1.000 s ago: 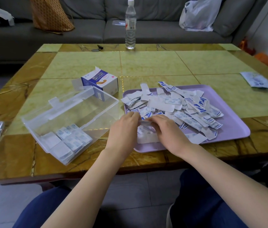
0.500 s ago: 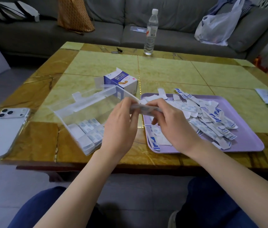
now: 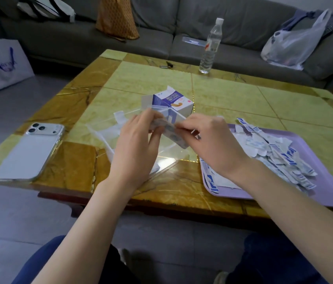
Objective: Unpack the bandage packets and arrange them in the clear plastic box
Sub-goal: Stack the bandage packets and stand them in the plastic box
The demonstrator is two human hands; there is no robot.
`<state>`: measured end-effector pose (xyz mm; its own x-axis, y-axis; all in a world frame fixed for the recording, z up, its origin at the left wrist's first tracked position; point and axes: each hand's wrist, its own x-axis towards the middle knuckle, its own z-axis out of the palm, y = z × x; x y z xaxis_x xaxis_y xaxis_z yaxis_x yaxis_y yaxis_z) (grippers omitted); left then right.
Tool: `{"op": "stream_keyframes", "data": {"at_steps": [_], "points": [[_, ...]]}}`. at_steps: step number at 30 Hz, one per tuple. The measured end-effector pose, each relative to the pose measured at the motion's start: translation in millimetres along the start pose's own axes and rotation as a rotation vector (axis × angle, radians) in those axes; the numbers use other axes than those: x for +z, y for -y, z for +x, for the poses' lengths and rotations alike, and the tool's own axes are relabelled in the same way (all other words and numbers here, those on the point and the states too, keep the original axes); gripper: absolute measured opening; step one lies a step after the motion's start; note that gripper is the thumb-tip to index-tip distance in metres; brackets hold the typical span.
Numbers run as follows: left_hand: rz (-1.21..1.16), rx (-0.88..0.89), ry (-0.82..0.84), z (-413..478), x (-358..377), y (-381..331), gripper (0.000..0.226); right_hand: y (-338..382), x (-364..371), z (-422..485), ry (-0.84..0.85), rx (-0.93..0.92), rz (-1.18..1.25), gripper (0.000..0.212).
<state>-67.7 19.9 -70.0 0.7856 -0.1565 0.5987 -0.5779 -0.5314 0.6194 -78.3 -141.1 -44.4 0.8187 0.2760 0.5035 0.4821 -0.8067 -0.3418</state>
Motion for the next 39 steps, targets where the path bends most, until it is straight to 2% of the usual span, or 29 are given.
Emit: {"op": "stream_keyframes", "data": {"at_steps": [4,9,15,17,21,24,32,39], "points": [[0.035,-0.092,-0.043,-1,-16,15,0.016,4,8,24,0.003,0.070,0.063,0.016],[0.267,-0.243,0.070,-9,-36,40,0.027,-6,29,54,0.086,0.154,-0.086,0.024],[0.353,-0.360,0.121,-20,-51,53,0.034,-12,57,76,0.455,0.400,-0.195,0.035],[0.361,-0.409,0.160,-22,-53,55,0.038,-11,67,80,0.587,0.478,-0.196,0.020],[0.378,-0.403,0.190,-25,-53,58,0.044,-7,79,84,0.749,0.632,-0.040,0.024],[0.382,-0.398,0.192,-24,-52,59,0.045,-3,86,83,0.815,0.616,-0.070,0.027],[0.340,-0.391,0.211,-23,-49,59,0.045,4,98,81,0.854,0.608,-0.082,0.026],[0.308,-0.396,0.205,-23,-51,59,0.045,6,96,79,0.910,0.544,-0.197,0.024]]}}
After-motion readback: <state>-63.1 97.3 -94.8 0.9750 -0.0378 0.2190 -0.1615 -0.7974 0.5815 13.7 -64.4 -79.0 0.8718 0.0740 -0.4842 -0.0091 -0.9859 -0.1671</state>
